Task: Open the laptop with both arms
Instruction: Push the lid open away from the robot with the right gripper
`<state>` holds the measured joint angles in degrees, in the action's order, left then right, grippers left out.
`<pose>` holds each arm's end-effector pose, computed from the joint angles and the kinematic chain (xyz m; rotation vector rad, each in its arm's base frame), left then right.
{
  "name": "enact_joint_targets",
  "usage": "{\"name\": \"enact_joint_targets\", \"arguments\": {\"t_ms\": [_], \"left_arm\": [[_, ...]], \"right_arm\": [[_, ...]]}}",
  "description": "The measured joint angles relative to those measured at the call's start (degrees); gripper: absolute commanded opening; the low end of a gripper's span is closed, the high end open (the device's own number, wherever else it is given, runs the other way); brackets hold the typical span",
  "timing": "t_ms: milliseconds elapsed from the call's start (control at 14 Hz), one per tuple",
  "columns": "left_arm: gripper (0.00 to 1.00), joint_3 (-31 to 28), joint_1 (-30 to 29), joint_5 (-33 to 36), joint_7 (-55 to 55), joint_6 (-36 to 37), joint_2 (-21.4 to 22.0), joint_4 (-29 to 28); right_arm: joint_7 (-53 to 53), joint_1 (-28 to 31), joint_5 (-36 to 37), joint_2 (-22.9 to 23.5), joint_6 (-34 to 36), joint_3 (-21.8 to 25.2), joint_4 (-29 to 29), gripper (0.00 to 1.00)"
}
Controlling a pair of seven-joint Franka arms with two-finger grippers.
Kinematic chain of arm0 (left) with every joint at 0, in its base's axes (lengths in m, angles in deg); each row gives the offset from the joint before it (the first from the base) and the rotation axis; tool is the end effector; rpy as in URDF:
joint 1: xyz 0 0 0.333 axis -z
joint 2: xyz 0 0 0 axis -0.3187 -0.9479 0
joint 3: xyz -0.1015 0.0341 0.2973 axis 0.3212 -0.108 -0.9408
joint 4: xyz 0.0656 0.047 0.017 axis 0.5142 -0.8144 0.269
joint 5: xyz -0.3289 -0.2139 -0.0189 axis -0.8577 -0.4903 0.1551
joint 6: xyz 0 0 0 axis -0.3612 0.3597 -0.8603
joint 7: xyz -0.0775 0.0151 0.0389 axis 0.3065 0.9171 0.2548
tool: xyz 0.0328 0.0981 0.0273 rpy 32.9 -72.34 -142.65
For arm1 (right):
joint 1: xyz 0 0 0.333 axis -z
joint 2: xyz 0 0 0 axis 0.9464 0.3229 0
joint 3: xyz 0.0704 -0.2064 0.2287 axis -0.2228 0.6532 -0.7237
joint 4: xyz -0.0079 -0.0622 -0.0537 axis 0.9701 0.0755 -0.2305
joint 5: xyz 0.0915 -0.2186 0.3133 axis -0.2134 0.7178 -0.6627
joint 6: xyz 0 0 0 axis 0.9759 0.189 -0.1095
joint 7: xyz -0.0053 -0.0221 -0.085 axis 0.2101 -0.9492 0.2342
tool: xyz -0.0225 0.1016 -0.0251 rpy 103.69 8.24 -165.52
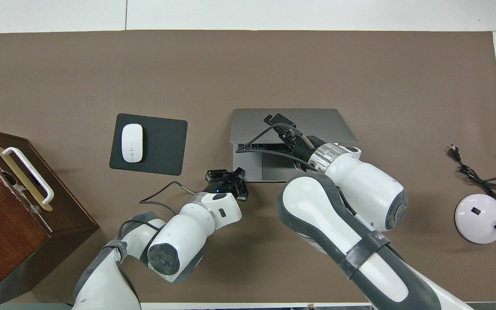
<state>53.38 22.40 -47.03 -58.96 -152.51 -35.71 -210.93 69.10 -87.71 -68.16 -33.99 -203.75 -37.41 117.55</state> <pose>0.3911 -0.3436 0.2662 2.5775 -0.7714 0.9358 0.5152 0.2540 0.3697 -2.1340 0.9679 -0.4017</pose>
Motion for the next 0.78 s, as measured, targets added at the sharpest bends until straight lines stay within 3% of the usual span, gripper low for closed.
{"name": "enact_joint_targets", "arguments": {"t_ms": [783], "left_arm": [[0.0, 0.0, 0.0, 0.0, 0.1, 0.0, 0.0, 0.0]], "right_arm": [[0.0, 1.0, 0.0, 2.7, 0.0, 0.4, -5.6, 1.0]]}}
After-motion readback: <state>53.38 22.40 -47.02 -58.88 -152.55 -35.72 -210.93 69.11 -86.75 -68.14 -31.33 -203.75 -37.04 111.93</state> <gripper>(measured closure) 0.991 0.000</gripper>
